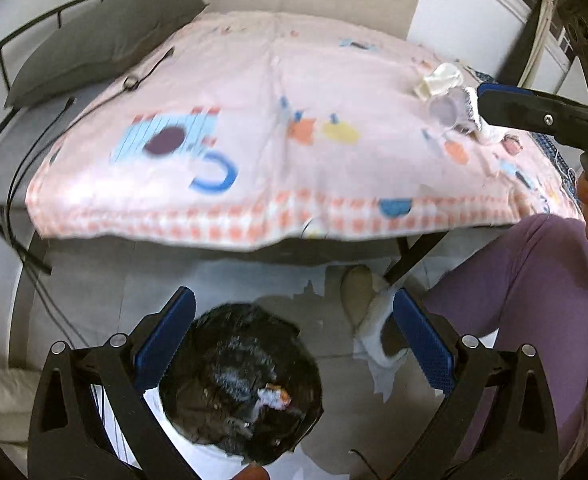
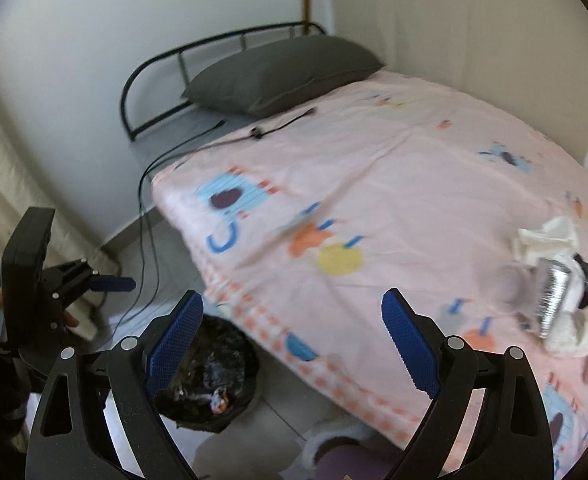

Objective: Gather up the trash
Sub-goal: 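Move both tools back up over the remaining trash on the bed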

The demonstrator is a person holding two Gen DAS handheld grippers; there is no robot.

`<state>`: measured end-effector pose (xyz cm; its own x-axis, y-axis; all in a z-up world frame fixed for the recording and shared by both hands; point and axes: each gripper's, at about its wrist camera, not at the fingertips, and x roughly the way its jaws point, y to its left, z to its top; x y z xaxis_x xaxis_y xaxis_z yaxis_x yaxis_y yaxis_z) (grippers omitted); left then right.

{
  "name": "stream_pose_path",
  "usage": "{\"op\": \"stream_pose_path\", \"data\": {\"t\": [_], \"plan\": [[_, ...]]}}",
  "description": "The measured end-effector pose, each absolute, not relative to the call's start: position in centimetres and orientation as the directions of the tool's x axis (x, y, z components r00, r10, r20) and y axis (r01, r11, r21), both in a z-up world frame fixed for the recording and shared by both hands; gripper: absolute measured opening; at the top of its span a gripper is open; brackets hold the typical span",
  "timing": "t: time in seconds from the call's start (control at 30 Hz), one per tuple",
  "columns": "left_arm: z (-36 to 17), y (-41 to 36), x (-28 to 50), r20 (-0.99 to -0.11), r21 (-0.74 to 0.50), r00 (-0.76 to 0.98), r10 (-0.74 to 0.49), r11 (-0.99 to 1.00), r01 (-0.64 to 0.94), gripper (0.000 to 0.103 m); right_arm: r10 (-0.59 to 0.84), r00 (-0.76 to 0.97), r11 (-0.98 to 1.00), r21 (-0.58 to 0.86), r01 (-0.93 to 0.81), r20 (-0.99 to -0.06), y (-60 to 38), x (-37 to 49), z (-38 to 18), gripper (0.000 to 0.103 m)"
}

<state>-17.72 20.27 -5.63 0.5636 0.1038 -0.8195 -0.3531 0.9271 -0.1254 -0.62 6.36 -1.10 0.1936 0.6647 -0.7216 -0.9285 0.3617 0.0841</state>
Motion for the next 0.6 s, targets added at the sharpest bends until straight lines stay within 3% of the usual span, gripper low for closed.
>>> {"op": "stream_pose_path", "data": {"t": [0.6], "plan": [[-1.4,13.8,-7.7,-0.767,-0.088,0.638,0.067,0.974,-0.209,0.097,0.630,0.355,0.548,0.073,-0.833,-0.691,-5.7,9.1,0.8,0.087]]}}
